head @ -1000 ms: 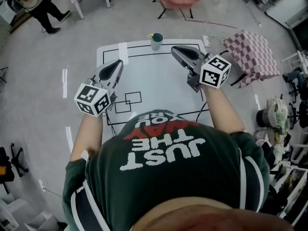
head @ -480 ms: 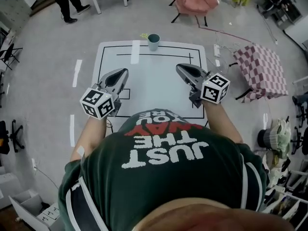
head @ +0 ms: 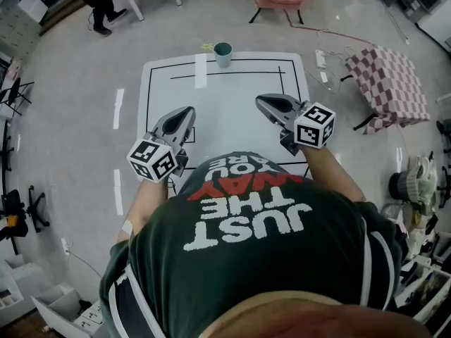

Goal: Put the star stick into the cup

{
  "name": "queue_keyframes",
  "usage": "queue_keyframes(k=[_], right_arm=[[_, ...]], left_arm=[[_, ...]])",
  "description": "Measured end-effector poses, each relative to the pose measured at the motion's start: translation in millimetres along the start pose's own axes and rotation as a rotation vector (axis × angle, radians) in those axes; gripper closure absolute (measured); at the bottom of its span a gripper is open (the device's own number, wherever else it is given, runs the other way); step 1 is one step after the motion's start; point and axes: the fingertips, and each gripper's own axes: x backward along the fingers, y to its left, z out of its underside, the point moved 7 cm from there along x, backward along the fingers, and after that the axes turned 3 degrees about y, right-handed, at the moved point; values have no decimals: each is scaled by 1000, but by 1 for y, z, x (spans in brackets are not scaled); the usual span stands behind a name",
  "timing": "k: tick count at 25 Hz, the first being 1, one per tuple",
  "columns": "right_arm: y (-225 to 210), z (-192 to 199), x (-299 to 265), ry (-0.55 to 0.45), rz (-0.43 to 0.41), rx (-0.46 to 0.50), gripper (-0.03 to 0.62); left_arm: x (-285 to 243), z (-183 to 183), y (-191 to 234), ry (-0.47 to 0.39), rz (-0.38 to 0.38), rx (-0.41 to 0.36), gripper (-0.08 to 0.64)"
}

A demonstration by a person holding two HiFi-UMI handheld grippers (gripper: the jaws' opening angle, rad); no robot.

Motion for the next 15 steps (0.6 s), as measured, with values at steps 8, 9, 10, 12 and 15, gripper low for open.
queue_keyframes(k=[8, 9, 10, 12, 15], right_arm=[[-2, 2, -6, 1, 12, 17, 560], [-2, 1, -5, 1, 15, 21, 560], [-2, 1, -4, 2, 20, 28, 560], [-1, 0, -4, 6, 28, 38, 560], [2, -1, -5, 9, 32, 44, 560]], left_arm=[[-8, 1, 7, -7, 22, 2, 551], [-10, 1, 6, -7, 24, 2, 551], [-11, 1, 6, -7, 27, 1, 551], [-10, 0, 6, -7, 31, 0, 551], [-7, -1, 9, -3, 32, 1, 551]])
